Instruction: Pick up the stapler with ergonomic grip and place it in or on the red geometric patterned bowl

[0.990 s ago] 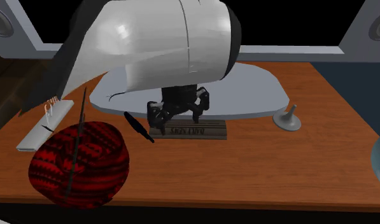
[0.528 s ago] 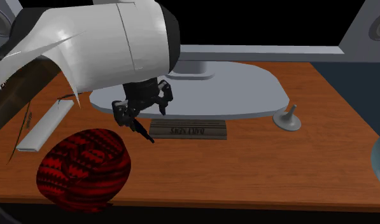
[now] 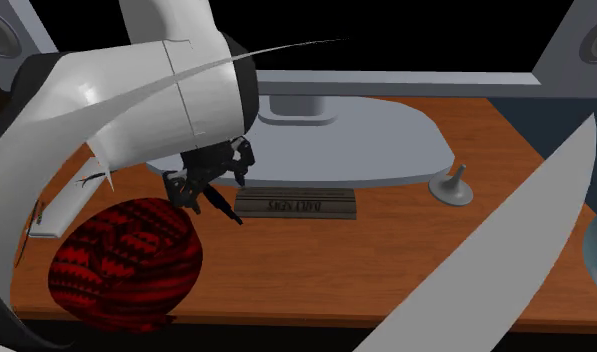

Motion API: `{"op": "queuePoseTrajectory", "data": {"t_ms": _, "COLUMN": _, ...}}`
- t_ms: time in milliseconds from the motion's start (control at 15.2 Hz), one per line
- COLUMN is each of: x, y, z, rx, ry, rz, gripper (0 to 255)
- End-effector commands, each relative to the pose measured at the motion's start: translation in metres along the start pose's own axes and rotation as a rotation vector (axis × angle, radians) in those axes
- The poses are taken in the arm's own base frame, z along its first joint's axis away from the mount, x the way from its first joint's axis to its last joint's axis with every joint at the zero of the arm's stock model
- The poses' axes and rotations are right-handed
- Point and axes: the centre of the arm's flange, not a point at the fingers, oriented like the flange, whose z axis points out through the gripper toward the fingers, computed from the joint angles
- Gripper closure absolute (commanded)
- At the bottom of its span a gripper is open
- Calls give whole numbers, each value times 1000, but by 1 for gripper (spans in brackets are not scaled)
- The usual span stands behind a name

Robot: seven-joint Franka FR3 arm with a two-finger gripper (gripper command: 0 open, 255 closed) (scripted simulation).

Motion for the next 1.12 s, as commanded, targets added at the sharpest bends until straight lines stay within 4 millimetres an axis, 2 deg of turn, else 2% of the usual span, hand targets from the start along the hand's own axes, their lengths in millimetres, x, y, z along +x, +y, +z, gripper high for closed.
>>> {"op": "queuePoseTrajectory", "data": {"t_ms": 0, "x": 0, "y": -1, "z": 17, "rx": 2, "ry": -4, "rz": -2, "gripper": 0}}
{"op": "queuePoseTrajectory", "data": {"t_ms": 528, "x": 0, "y": -1, "z": 17, "rx": 2, "ry": -4, "rz": -2, "gripper": 0}}
{"op": "queuePoseTrajectory", "data": {"t_ms": 594, "x": 6, "y": -2, "z": 16, "rx": 2, "ry": -5, "rz": -2, "gripper": 255}}
{"op": "queuePoseTrajectory", "data": {"t_ms": 660, "x": 7, "y": -7, "z": 18, "rx": 3, "ry": -5, "rz": -3, "gripper": 255}}
{"op": "queuePoseTrajectory", "data": {"t_ms": 726, "x": 7, "y": -3, "z": 15, "rx": 3, "ry": -6, "rz": -2, "gripper": 255}}
{"op": "queuePoseTrajectory", "data": {"t_ms": 858, "x": 10, "y": 2, "z": 23, "rx": 3, "ry": -5, "rz": -4, "gripper": 255}}
{"op": "queuePoseTrajectory", "data": {"t_ms": 924, "x": 9, "y": -3, "z": 25, "rx": 3, "ry": -5, "rz": -3, "gripper": 255}}
{"op": "queuePoseTrajectory", "data": {"t_ms": 990, "x": 11, "y": -7, "z": 16, "rx": 2, "ry": -6, "rz": -3, "gripper": 255}}
{"op": "queuePoseTrajectory", "data": {"t_ms": 1056, "x": 7, "y": -11, "z": 15, "rx": 1, "ry": -6, "rz": -3, "gripper": 255}}
